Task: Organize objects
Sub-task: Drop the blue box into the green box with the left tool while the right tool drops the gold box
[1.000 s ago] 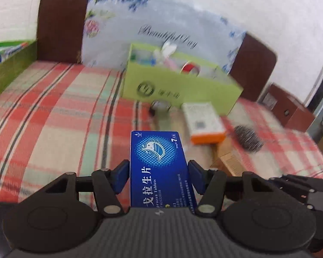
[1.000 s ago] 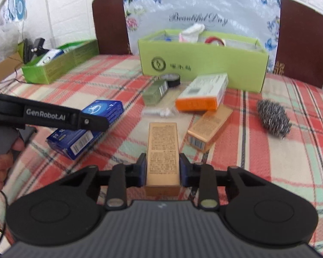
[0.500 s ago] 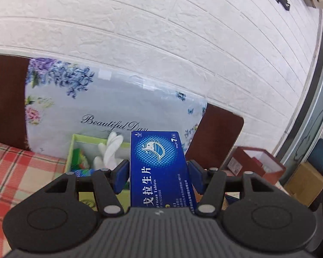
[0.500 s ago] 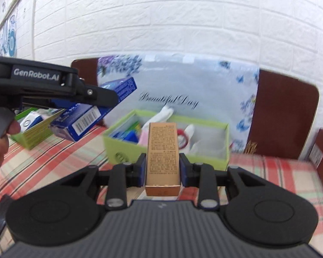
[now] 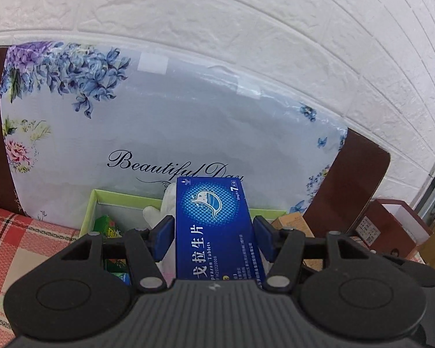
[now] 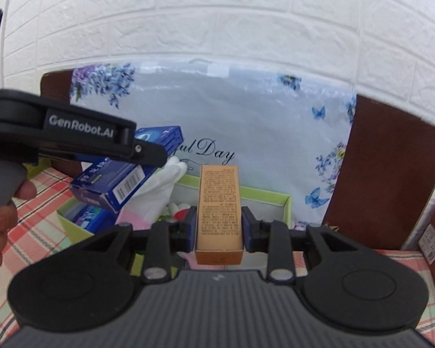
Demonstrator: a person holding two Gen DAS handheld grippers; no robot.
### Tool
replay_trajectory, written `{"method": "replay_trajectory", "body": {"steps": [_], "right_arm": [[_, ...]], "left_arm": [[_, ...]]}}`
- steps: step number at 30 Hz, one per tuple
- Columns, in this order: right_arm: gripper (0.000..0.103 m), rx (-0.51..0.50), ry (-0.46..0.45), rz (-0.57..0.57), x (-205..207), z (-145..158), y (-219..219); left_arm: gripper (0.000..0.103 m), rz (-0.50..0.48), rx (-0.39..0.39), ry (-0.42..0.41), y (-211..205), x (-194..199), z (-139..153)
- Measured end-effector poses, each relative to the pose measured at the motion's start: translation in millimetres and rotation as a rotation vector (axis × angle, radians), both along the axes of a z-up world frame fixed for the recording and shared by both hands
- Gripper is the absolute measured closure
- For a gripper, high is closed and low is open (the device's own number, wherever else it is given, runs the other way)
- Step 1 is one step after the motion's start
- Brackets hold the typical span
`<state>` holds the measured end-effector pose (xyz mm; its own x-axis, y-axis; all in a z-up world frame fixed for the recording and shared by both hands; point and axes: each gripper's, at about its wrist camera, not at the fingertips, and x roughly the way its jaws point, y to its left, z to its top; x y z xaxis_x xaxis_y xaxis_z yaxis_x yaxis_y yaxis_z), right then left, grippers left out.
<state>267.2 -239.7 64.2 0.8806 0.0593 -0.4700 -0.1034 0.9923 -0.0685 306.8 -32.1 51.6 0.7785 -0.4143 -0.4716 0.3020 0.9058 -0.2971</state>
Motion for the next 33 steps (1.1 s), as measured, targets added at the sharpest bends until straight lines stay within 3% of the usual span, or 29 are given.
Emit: {"method": "replay_trajectory", "body": {"steps": [3,5,6,7,8,11,15,17,20,26,33], "right_arm": [[0.073,0.006,0.012,0.001,16.6,-11.6,-1.7],[0.073,-0.031,0.002,0.036,26.6,-24.9,1.4],[0.063,-0.031,0.002,0.036,26.6,-24.9,1.4],[0.043,-0.057,-0.013,0.042,26.7,-29.8,3.3],[0.037,-0.099,-0.035,0.035,25.1,-37.1,5.0],[0.032,-0.108,-0.041,0.041,22.0,-42.8,4.6],[0.026,-0.042,-0.013,0.018,18.6,-45.6,-3.8],[0.020,-0.012,-0.025,0.004,6.9,-35.6,-9.8],[0.001,-0.007,-0.061,-0.009,-8.1,-24.5,-13.4],[0.000,0.047,-0.125,-0.034,-61.5,4.6,-18.6],[0.000,0.095,-0.130,-0.040,-127.1,13.4,-22.5]], "left_arm": [[0.040,0.008,0.003,-0.007,2.0,9.2,-11.1],[0.016,0.043,0.022,-0.011,3.3,11.9,-17.3],[0.012,0.067,0.027,-0.020,4.8,11.9,-20.3],[0.011,0.084,0.031,-0.034,6.3,11.2,-23.1],[0.011,0.089,0.034,-0.038,7.6,11.0,-25.6],[0.011,0.082,0.036,-0.017,9.2,12.3,-31.4],[0.011,0.087,0.065,-0.039,8.4,0.2,-25.0],[0.011,0.093,0.083,-0.066,7.9,-12.4,-14.5],[0.011,0.107,0.128,-0.113,7.3,-39.7,4.8],[0.011,0.135,0.187,-0.129,2.9,-100.3,28.5],[0.011,0.167,0.216,-0.141,2.6,-169.9,26.0]]}}
